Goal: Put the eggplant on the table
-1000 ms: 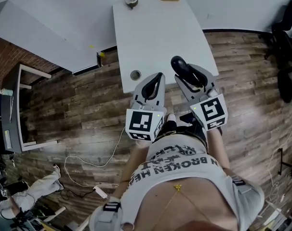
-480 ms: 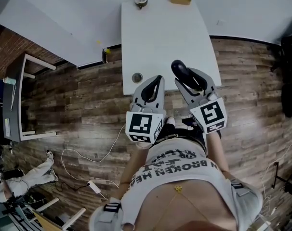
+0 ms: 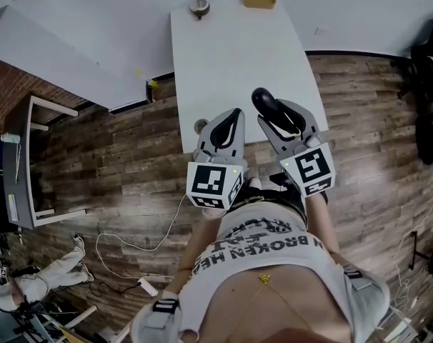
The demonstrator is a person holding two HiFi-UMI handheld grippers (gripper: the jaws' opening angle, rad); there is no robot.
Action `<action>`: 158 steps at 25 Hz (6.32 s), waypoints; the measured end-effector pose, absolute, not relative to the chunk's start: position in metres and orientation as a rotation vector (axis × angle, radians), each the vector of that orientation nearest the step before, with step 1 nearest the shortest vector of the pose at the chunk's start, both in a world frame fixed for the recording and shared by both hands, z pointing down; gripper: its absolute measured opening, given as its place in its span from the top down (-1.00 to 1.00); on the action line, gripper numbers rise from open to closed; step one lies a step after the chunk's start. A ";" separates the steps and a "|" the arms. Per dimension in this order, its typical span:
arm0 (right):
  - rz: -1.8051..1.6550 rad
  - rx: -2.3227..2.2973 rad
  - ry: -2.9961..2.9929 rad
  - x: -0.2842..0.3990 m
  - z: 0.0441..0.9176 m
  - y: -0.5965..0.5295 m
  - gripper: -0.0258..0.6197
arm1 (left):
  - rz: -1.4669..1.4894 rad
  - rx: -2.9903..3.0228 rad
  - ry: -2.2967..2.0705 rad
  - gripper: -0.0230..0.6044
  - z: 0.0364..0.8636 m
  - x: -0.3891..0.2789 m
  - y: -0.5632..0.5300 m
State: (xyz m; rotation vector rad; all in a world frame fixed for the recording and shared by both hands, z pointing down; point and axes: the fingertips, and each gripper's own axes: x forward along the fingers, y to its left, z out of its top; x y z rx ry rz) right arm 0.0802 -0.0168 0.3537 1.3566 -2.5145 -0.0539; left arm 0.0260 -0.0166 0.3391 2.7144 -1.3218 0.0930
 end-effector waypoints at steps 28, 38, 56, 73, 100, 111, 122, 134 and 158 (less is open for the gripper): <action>0.002 1.425 -2.382 0.002 0.373 -0.196 0.32 | 0.154 2.775 -1.139 0.93 0.361 -0.049 -0.204; -0.017 1.292 -2.430 0.020 0.369 -0.214 0.32 | 0.157 2.749 -1.307 0.93 0.347 -0.031 -0.218; -0.035 1.129 -2.521 0.051 0.365 -0.233 0.32 | 0.134 2.660 -1.459 0.93 0.343 0.004 -0.230; -0.013 1.076 -2.520 0.048 0.376 -0.240 0.32 | 0.154 2.627 -1.483 0.93 0.350 -0.001 -0.232; 0.111 0.936 -2.383 0.051 0.468 -0.262 0.32 | 0.188 2.565 -1.520 0.93 0.361 -0.011 -0.228; 0.181 0.852 -2.321 0.043 0.519 -0.266 0.32 | 0.200 2.522 -1.546 0.93 0.367 -0.022 -0.226; 0.277 0.744 -2.248 0.044 0.579 -0.258 0.32 | 0.210 2.494 -1.559 0.93 0.373 -0.020 -0.220; 0.348 0.637 -2.166 0.039 0.633 -0.253 0.32 | 0.235 2.473 -1.561 0.93 0.385 -0.028 -0.220; 0.470 0.566 -2.066 0.041 0.691 -0.245 0.32 | 0.251 2.451 -1.539 0.93 0.394 -0.031 -0.215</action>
